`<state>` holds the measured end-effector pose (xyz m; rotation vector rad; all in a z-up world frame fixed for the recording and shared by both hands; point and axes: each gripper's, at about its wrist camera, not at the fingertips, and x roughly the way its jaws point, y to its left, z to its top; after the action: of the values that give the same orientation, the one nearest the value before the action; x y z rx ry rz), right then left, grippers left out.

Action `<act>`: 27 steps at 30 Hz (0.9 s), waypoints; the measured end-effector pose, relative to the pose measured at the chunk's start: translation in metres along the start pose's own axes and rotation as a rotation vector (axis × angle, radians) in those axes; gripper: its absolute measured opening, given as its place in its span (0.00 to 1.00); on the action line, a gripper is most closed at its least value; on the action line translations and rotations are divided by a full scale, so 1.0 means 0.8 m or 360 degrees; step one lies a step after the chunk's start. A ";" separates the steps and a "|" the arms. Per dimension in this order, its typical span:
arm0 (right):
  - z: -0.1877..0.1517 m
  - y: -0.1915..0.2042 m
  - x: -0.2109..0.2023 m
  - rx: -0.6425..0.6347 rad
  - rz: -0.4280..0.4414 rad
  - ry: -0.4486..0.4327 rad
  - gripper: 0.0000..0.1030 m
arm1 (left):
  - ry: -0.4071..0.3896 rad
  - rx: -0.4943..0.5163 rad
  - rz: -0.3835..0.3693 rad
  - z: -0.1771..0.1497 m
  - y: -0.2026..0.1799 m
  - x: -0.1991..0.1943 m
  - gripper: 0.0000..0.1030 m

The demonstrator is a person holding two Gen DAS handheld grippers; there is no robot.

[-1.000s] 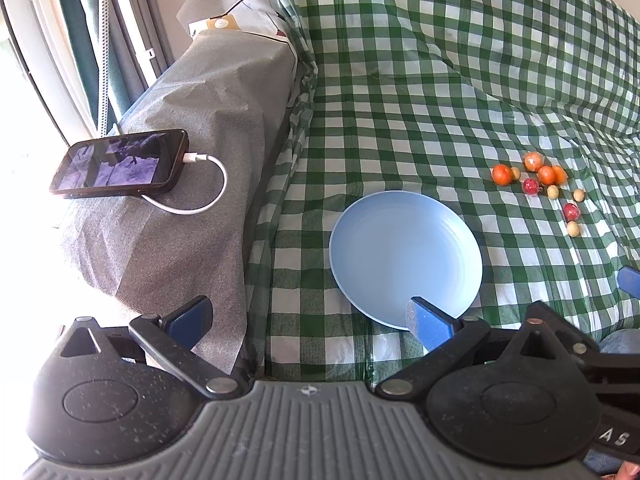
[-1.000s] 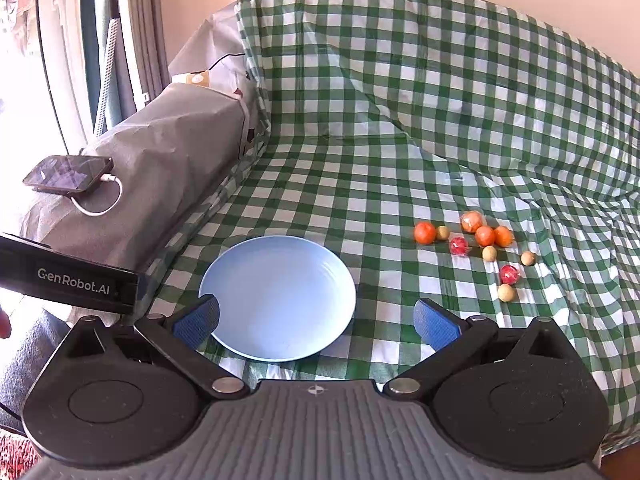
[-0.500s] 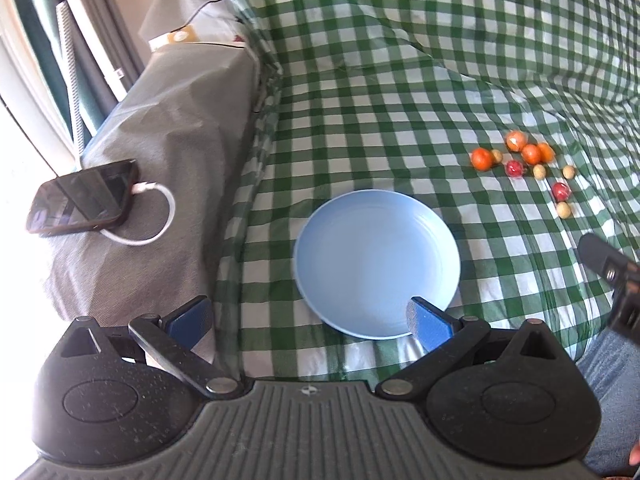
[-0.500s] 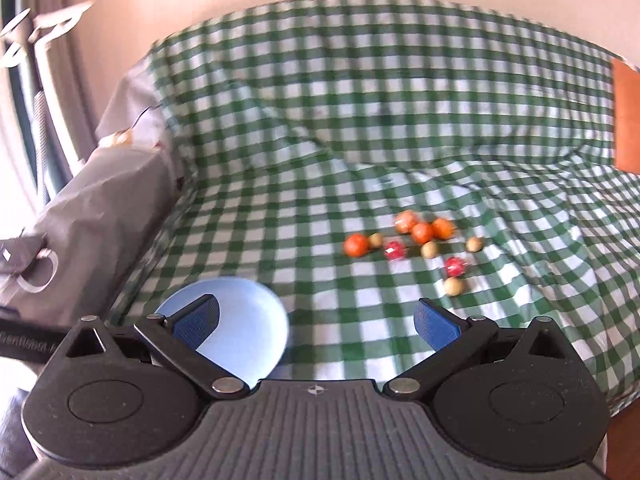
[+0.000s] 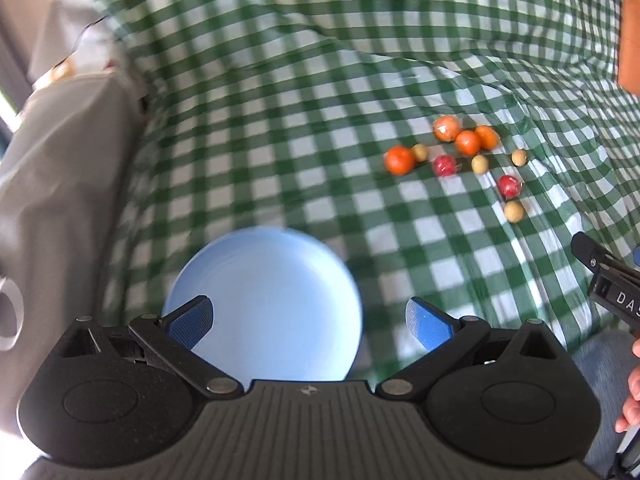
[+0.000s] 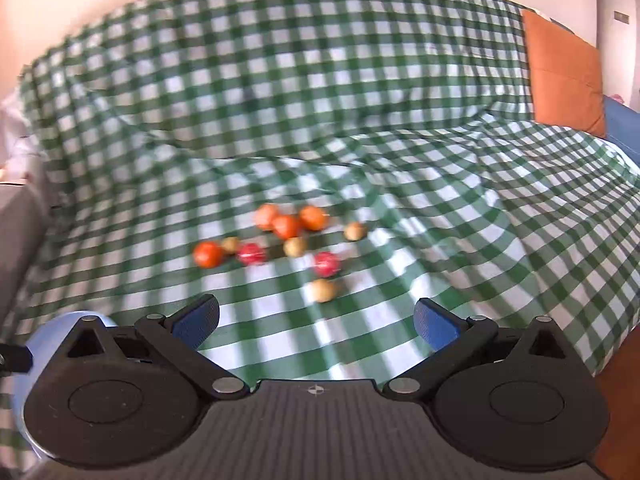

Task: Organize fruits
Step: 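Reach both tools to the fruit cluster and grasp a red fruit each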

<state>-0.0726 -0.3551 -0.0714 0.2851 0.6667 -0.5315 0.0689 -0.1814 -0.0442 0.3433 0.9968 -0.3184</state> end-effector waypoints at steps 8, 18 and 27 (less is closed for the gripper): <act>0.026 -0.039 0.127 -0.0027 -0.0038 0.0120 0.99 | 0.0036 0.0041 -0.0133 0.091 -0.072 0.117 1.00; 0.042 -0.035 0.267 -0.0223 0.0070 0.0300 0.87 | 0.0280 -0.0202 -0.0279 0.167 -0.143 0.242 0.96; 0.038 -0.025 0.281 -0.0319 0.0140 0.0301 0.29 | 0.0341 -0.0312 -0.0332 0.180 -0.156 0.268 0.31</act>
<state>0.0802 -0.4684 -0.1968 0.1761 0.8805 -0.3528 0.2347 -0.3768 -0.1730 0.0954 1.2681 -0.3743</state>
